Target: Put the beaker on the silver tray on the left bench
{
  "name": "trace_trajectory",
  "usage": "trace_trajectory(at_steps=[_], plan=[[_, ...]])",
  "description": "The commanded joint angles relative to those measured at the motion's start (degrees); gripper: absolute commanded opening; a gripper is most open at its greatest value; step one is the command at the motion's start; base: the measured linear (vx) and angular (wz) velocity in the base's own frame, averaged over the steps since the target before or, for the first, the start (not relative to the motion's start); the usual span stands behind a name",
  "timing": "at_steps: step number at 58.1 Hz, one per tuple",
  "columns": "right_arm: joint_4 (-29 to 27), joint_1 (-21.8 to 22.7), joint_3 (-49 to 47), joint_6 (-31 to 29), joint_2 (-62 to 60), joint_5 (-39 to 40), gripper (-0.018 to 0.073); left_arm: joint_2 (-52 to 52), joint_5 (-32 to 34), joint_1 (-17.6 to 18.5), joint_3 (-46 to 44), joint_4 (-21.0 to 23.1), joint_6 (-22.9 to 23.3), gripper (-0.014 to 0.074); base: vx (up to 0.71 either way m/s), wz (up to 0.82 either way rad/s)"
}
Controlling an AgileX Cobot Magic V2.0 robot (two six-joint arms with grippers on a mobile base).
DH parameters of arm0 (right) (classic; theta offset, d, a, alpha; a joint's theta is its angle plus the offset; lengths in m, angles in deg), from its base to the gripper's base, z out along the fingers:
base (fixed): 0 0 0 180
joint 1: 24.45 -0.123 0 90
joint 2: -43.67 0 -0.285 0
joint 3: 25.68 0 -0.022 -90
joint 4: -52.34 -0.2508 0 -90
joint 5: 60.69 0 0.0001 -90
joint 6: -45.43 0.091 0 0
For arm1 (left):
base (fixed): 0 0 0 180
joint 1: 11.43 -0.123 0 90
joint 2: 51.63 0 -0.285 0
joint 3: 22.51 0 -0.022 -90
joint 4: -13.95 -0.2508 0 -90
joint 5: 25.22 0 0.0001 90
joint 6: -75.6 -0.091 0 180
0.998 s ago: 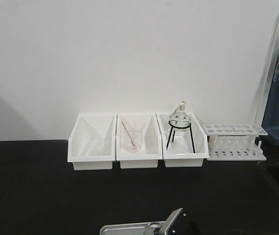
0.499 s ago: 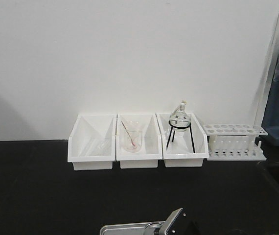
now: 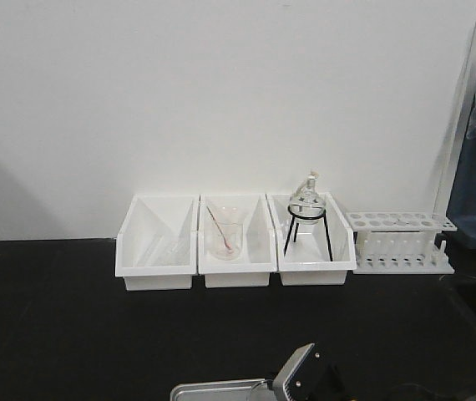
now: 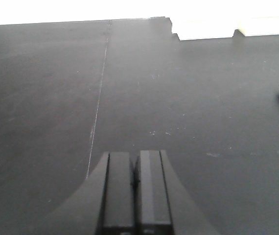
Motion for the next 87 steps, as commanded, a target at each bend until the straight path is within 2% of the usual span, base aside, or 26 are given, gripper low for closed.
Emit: trace_trajectory(at_steps=[1, 10, 17, 22, 31, 35, 44, 48, 67, 87], plan=[[-1.6, 0.2, -1.2, -0.5, -6.3, 3.6, 0.0616, -0.9, 4.4, 0.4, 1.6, 0.1, 0.1, 0.0001, 0.0, 0.0], [-3.3, 0.2, -1.2, -0.4, -12.0, 2.0, 0.0599, -0.9, 4.4, 0.4, 1.6, 0.1, 0.1, 0.0001, 0.0, 0.0], [-4.6, 0.2, -1.2, 3.3, -17.9, -2.7, 0.0524, -0.9, 4.4, 0.4, 1.6, 0.1, 0.1, 0.0001, 0.0, 0.0], [-5.1, 0.2, -1.2, 10.5, -24.1, -10.9, 0.038, -0.9, 4.4, 0.4, 1.6, 0.1, 0.1, 0.0001, 0.0, 0.0], [-2.5, 0.2, -1.2, 22.8, -37.4, -33.5, -0.0018, -0.9, 4.4, 0.4, 1.6, 0.1, 0.1, 0.0001, 0.0, 0.0], [-1.3, 0.1, -0.6, 24.9, -42.9, -41.3, -0.0014, -0.9, 4.4, 0.4, 1.6, 0.1, 0.1, 0.0001, 0.0, 0.0], [-0.9, 0.1, 3.1, 24.8, -56.6, -54.9, -0.0012, -0.9, 4.4, 0.4, 1.6, 0.1, 0.1, 0.0001, 0.0, 0.0], [-0.8, 0.1, 5.8, 24.3, -62.2, -57.9, -0.0011, -0.9, 4.4, 0.4, 1.6, 0.1, 0.1, 0.0001, 0.0, 0.0], [-0.8, 0.2, 15.5, 24.2, -80.2, -60.2, -0.0011, -0.9, 4.4, 0.4, 1.6, 0.1, 0.1, 0.0001, 0.0, 0.0], [-1.7, 0.2, 16.2, 25.6, -84.4, -60.0, -0.0011, -0.9, 4.4, 0.4, 1.6, 0.1, 0.1, 0.0001, 0.0, 0.0]])
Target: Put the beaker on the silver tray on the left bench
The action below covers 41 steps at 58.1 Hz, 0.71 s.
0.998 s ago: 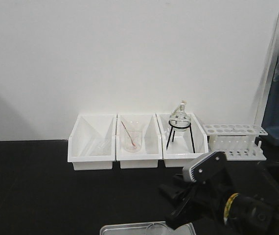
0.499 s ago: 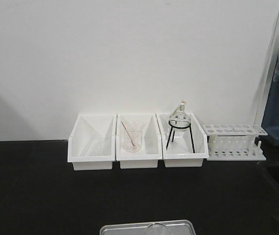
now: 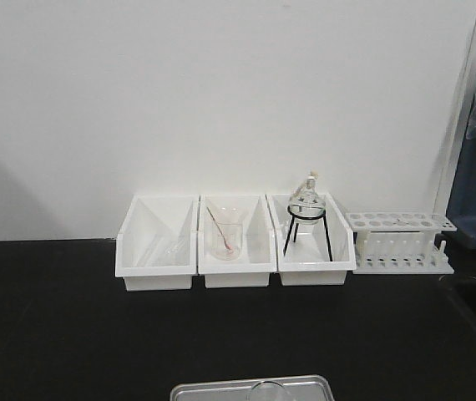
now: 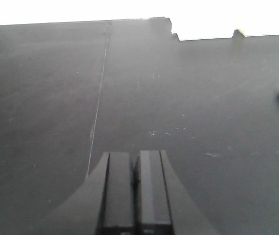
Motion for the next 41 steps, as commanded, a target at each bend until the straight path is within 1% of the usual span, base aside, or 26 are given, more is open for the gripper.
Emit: trace_trajectory(at_steps=[1, 5, 6, 7, 9, 13, 17, 20, 24, 28, 36, 41], plan=[[0.1, 0.2, -1.6, 0.7, 0.2, 3.2, -0.0011, -0.9, 4.4, 0.4, 1.6, 0.1, 0.1, 0.0001, 0.0, 0.0], [-4.8, 0.2, -1.6, -1.2, 0.4, 3.1, -0.0011, -0.9, 4.4, 0.4, 1.6, 0.1, 0.1, 0.0001, 0.0, 0.0], [-7.1, 0.2, -1.6, -2.2, 0.4, 3.0, -0.0011, -0.9, 4.4, 0.4, 1.6, 0.1, 0.1, 0.0001, 0.0, 0.0], [-8.7, 0.2, -1.6, -4.2, 0.4, 3.1, -0.0011, -0.9, 4.4, 0.4, 1.6, 0.1, 0.1, 0.0001, 0.0, 0.0], [-14.0, 0.2, -1.2, -8.5, 0.4, 3.2, -0.0011, -0.9, 4.4, 0.4, 1.6, 0.1, 0.1, 0.0001, 0.0, 0.0], [-21.8, 0.2, 0.0, -18.7, 0.4, 3.9, -0.0011, -0.9, 4.4, 0.4, 1.6, 0.1, 0.1, 0.0001, 0.0, 0.0], [-29.7, 0.2, 2.9, -28.4, -0.4, 6.2, -0.0011, -0.9, 4.4, 0.4, 1.6, 0.1, 0.1, 0.0001, 0.0, 0.0], [-33.2, 0.2, 5.4, -32.3, -1.7, 9.2, -0.0011, -0.9, 4.4, 0.4, 1.6, 0.1, 0.1, 0.0001, 0.0, 0.0], [-36.1, 1.1, 9.2, -34.6, -5.0, 12.9, -0.0011, -0.9, 4.4, 0.4, 1.6, 0.1, 0.1, 0.0001, 0.0, 0.0], [-38.3, 4.1, 13.8, -34.8, -9.6, 15.7, -0.0011, -0.9, 4.4, 0.4, 1.6, 0.1, 0.1, 0.0001, 0.0, 0.0], [-38.3, 11.7, 21.1, -34.3, -19.0, 15.0, -0.0011, -0.9, 4.4, 0.4, 1.6, 0.1, 0.1, 0.0001, 0.0, 0.0], [-38.1, 14.5, 25.0, -34.4, -24.4, 14.2, -0.0011, -0.9, 4.4, 0.4, 1.6, 0.1, 0.1, 0.0001, 0.0, 0.0]])
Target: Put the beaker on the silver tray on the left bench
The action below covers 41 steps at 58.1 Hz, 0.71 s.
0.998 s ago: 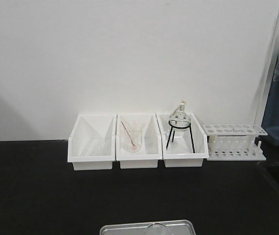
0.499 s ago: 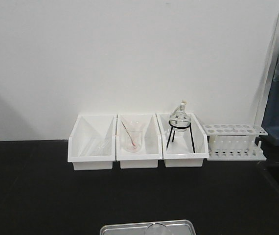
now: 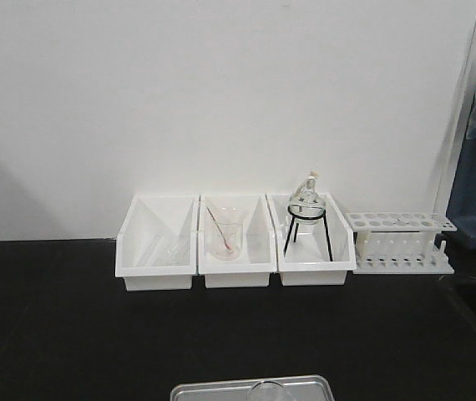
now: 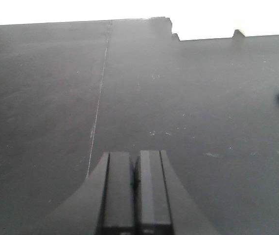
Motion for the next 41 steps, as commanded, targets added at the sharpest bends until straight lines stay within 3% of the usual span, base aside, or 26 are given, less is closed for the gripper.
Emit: trace_trajectory(at_steps=[1, 10, 41], plan=[[0.3, 2.4, 1.6, -0.8, -4.3, 4.2, -0.0011, -0.9, 4.4, 0.4, 1.6, 0.1, 0.1, 0.0001, 0.0, 0.0], [0.6, 2.6, 7.0, -0.7, -9.4, 6.4, -0.0011, -0.9, 4.4, 0.4, 1.6, 0.1, 0.1, 0.0001, 0.0, 0.0], [0.0, 2.7, 6.8, -0.7, -9.6, 5.1, -0.0011, -0.9, 4.4, 0.4, 1.6, 0.1, 0.1, 0.0001, 0.0, 0.0]])
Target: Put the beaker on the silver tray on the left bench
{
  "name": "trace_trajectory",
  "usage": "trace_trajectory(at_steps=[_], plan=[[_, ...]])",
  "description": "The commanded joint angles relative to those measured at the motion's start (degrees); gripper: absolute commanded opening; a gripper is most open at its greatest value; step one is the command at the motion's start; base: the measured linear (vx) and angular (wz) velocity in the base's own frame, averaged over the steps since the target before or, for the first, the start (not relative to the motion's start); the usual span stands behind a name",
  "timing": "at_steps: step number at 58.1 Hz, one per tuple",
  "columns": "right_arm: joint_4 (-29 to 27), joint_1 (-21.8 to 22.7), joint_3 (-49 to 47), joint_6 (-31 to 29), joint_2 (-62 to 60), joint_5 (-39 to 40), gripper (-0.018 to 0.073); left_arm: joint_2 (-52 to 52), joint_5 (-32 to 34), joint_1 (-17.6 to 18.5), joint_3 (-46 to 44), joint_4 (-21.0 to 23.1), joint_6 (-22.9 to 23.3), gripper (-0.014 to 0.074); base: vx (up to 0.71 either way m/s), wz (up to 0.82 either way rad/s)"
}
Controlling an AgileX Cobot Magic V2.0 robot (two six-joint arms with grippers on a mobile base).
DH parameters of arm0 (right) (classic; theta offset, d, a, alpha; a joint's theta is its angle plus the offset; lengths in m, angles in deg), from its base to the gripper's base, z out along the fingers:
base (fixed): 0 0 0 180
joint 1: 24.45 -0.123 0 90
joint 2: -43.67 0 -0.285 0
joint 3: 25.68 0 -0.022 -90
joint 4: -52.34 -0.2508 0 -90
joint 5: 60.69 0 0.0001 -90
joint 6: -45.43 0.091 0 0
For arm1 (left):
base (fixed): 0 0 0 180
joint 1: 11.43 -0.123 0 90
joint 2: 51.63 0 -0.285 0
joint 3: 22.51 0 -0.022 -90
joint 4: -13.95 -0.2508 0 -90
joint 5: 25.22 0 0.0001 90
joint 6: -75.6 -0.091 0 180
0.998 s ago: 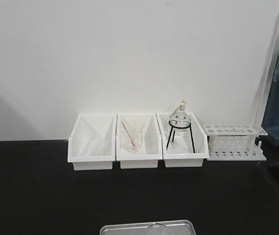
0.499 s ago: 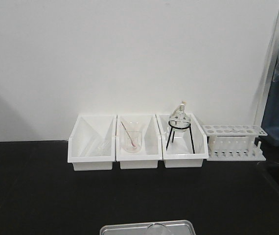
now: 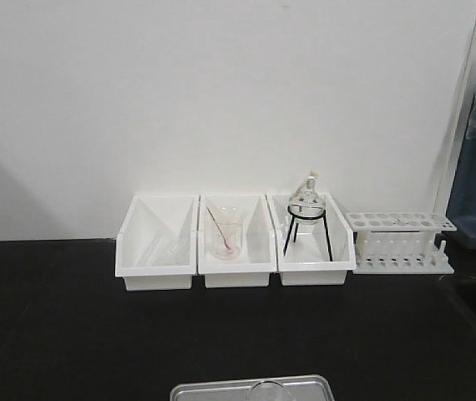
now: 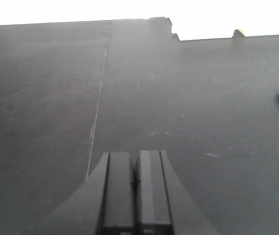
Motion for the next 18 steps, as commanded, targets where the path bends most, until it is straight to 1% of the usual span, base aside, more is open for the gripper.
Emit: trace_trajectory(at_steps=[1, 18], plan=[[0.1, 0.3, 0.7, -0.7, -1.0, 5.1, -0.0011, -0.9, 4.5, 0.4, 1.6, 0.1, 0.1, 0.0001, 0.0, 0.0], [0.1, 0.3, 0.7, -0.7, -1.0, 5.1, -0.0011, -0.9, 4.5, 0.4, 1.6, 0.1, 0.1, 0.0001, 0.0, 0.0]])
